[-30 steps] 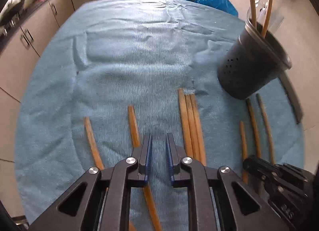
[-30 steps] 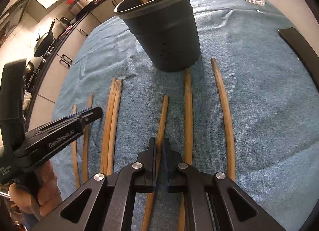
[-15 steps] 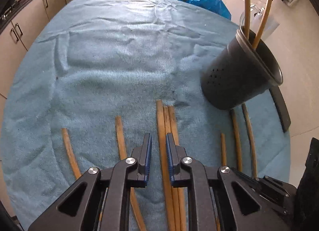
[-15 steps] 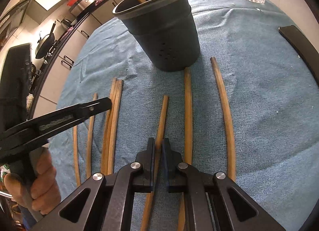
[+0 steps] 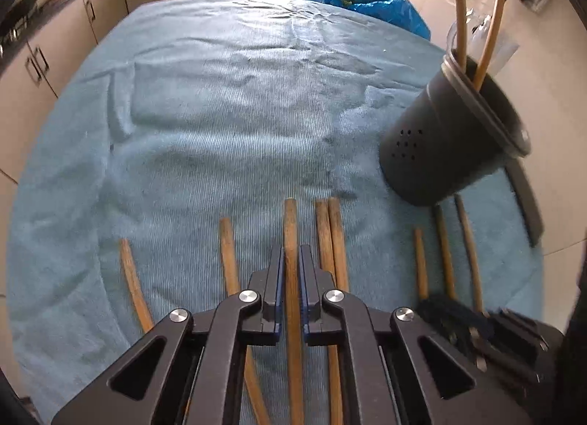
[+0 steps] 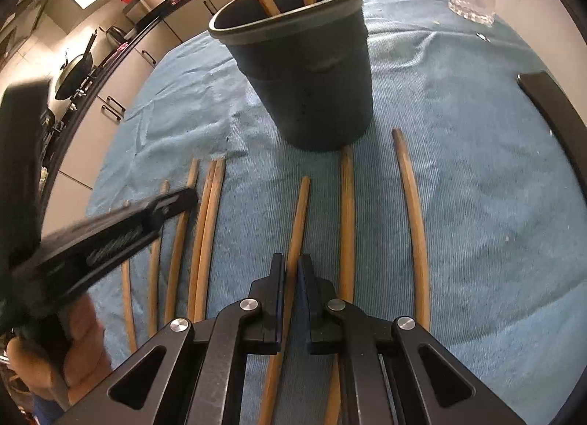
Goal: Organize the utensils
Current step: 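Close the left gripper on a chopstick while the right gripper lifts its chopstick, then carry both chopsticks upright over the black cup with both grippers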
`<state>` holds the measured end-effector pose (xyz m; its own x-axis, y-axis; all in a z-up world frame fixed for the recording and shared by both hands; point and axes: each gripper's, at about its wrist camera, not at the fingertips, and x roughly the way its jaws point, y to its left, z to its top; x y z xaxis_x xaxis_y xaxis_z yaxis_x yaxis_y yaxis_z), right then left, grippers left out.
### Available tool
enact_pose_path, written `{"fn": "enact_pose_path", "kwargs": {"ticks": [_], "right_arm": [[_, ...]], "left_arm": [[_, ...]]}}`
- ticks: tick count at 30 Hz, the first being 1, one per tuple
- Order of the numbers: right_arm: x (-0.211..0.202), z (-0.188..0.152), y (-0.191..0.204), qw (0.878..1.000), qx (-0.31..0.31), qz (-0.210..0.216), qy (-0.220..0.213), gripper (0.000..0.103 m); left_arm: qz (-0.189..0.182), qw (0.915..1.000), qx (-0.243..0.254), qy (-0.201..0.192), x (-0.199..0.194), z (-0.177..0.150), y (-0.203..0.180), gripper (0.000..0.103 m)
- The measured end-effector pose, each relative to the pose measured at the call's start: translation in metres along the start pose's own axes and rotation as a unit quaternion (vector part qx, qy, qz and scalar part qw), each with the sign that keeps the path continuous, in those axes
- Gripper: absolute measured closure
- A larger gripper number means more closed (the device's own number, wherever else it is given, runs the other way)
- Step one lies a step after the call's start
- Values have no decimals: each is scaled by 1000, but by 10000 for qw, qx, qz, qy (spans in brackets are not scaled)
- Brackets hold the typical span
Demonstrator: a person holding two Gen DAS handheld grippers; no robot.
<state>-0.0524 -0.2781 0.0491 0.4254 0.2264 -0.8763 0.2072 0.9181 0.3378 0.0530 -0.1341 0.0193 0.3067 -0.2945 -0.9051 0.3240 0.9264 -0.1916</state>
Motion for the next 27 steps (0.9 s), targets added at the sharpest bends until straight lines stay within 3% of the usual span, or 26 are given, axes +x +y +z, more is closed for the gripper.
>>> {"fn": "enact_pose_path", "kwargs": {"ticks": [6, 10, 14, 20, 27], "right_arm": [[-19, -1, -2, 9990, 98, 333, -288, 96], [-59, -5, 5, 9939, -68, 622, -907, 96], [-105, -16, 14, 9815, -405, 742, -1720, 96], [-145, -34, 24, 9627, -711, 771, -2495, 96], [-164, -45, 26, 9555, -761, 757, -2748, 97]], "left_arm": [[-382, 9966, -113, -724, -60, -18, 7, 96], [-457, 9884, -111, -1446, -115, -26, 7, 96], [-386, 9783, -49, -2034, -158, -41, 3, 96], [-329, 9700, 44, -2409, -190, -57, -3, 96], [-303, 9654, 60, -2591, -213, -65, -4, 96]]}}
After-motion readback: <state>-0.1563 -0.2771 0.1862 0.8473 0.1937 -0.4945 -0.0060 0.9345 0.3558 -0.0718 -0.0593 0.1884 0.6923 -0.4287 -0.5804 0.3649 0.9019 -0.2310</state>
